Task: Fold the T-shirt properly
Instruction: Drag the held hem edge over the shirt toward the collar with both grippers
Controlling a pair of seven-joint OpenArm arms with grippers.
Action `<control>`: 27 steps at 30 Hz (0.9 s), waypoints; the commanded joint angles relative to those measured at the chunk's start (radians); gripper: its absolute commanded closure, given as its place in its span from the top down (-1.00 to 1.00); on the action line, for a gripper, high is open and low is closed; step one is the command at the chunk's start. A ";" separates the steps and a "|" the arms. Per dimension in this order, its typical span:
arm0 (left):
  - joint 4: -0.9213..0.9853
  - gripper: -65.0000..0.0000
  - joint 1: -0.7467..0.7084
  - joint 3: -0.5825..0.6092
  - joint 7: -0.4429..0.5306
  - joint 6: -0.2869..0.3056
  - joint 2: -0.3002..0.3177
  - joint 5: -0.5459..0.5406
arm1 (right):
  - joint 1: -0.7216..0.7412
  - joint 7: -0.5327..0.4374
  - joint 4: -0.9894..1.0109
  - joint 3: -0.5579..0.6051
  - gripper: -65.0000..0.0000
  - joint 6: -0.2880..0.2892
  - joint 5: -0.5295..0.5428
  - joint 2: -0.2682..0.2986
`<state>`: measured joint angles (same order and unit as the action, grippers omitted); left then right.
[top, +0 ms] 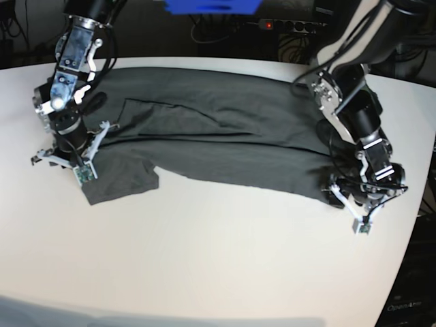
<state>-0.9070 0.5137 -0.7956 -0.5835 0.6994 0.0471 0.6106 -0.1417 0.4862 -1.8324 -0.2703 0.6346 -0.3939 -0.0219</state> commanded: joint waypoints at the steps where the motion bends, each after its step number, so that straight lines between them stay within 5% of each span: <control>1: -0.001 0.25 0.026 0.006 0.000 -0.001 0.003 -0.001 | 0.012 -0.019 -0.016 0.003 -0.99 -0.009 0.005 0.007; 6: 0.033 0.15 0.026 0.006 -0.008 -0.001 0.001 0.001 | 0.012 -0.019 -0.016 0.003 -0.99 -0.009 0.005 0.007; 14: 0.047 -0.96 0.026 0.005 -0.010 -0.001 0.001 0.004 | 0.023 -0.019 -0.016 0.003 -0.99 -0.009 0.005 0.007; 27: -0.068 -0.91 0.023 0.000 -0.082 -0.001 -0.006 -0.002 | 0.024 -0.019 -0.016 0.004 -0.99 -0.009 0.005 0.007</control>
<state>-0.9573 0.5106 -0.7967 -0.6716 0.7029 0.0322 0.6067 -0.1307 0.4862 -1.8324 -0.2665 0.6346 -0.3939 -0.0219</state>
